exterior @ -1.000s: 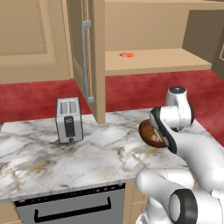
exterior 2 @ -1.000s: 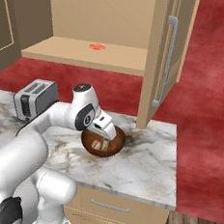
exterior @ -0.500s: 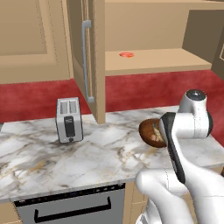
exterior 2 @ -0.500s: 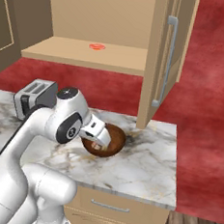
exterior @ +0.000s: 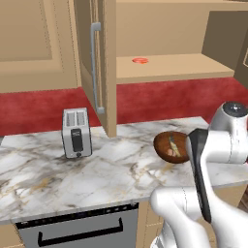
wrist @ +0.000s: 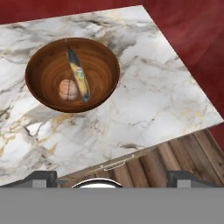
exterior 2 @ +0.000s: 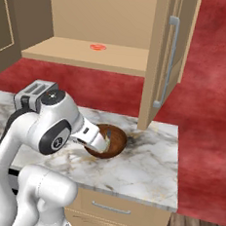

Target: Open the cabinet. Pick the tangerine and banana from the cabinet and place them into the bowl. Then close the cabinet.

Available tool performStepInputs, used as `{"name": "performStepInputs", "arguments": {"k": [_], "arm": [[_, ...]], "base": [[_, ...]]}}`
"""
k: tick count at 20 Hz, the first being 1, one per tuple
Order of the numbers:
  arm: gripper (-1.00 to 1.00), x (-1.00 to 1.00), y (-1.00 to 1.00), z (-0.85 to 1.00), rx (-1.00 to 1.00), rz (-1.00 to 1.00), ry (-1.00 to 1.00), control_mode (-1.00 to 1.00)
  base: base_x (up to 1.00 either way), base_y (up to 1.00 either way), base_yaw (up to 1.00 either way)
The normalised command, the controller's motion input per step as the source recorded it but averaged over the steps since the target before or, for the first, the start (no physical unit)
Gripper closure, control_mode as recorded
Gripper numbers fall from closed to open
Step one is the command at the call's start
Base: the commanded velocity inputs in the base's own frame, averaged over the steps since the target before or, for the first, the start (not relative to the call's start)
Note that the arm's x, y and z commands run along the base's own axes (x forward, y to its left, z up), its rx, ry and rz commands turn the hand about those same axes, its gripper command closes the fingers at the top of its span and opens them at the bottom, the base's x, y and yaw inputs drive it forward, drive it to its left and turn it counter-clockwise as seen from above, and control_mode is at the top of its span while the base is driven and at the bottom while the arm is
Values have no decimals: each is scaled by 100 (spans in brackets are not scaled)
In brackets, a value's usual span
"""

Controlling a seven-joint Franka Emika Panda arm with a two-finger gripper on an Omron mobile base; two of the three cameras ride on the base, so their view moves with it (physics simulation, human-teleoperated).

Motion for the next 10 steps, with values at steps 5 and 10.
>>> {"name": "performStepInputs", "arguments": {"k": [5, 10], "arm": [[-100, -34, 0, 19, 1, 0, 0, -100], [-100, -36, 0, 15, 0, 0, -3, -100]], "base": [[0, 0, 0], [0, 0, 0]]}}
